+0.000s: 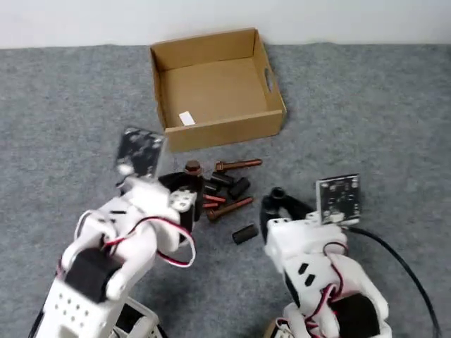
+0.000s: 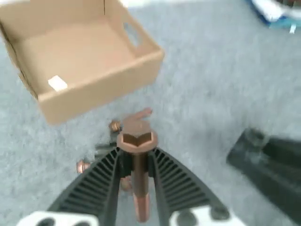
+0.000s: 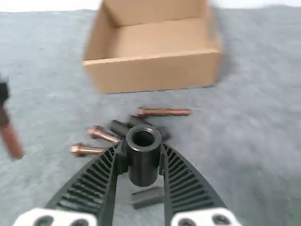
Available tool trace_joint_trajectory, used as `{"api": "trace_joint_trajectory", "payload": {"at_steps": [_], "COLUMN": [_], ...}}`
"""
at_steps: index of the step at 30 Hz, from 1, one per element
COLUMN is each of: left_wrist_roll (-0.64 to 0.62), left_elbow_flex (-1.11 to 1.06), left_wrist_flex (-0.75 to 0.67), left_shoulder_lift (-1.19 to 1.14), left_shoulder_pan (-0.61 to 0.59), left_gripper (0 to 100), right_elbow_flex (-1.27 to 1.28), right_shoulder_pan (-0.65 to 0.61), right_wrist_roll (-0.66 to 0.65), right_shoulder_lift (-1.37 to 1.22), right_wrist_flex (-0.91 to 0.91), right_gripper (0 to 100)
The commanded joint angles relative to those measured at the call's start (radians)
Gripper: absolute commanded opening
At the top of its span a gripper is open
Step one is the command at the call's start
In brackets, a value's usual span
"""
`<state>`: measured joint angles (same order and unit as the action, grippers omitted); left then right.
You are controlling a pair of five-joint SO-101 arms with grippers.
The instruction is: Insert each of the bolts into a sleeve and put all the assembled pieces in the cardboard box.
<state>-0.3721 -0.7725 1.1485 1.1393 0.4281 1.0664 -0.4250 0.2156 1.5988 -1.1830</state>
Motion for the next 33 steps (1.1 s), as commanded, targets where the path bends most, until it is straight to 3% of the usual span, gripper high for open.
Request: {"api": "trace_joint_trajectory", "payload": {"at_steps": [1,7,11,16,20,27,33], "left_wrist_roll": [-0.009,-0.037,-0.098,-0.110,-0.192,-0.189,-0.189], "left_elbow_flex": [-0.056,-0.163,-0.193,-0.234,-0.302,-0.400,-0.400], "left_wrist_flex": [-0.133,-0.316,-0.416,-0.417,-0.417,-0.413,-0.298], "left_shoulder_lift": [0.118,0.270,0.376,0.470,0.522,0.585,0.623], "left_shoulder_pan": [-0.040,-0.038,-0.038,0.026,0.057,0.072,0.117], "left_gripper": [0,1,1,1,1,1,1], "right_elbow_flex": [0.017,0.101,0.150,0.161,0.157,0.157,0.141], "right_shoulder_pan": [-0.113,-0.312,-0.343,-0.348,-0.392,-0.426,-0.424], "right_wrist_roll": [0.006,0.006,0.005,-0.092,-0.153,-0.166,-0.169], "right_shoulder_lift": [0.007,0.005,0.005,0.005,0.005,0.005,0.005], "right_wrist_flex": [0.073,0.166,0.188,0.262,0.283,0.289,0.288], "right_gripper": [0.8,0.8,0.8,0.8,0.8,0.8,0.8]}}
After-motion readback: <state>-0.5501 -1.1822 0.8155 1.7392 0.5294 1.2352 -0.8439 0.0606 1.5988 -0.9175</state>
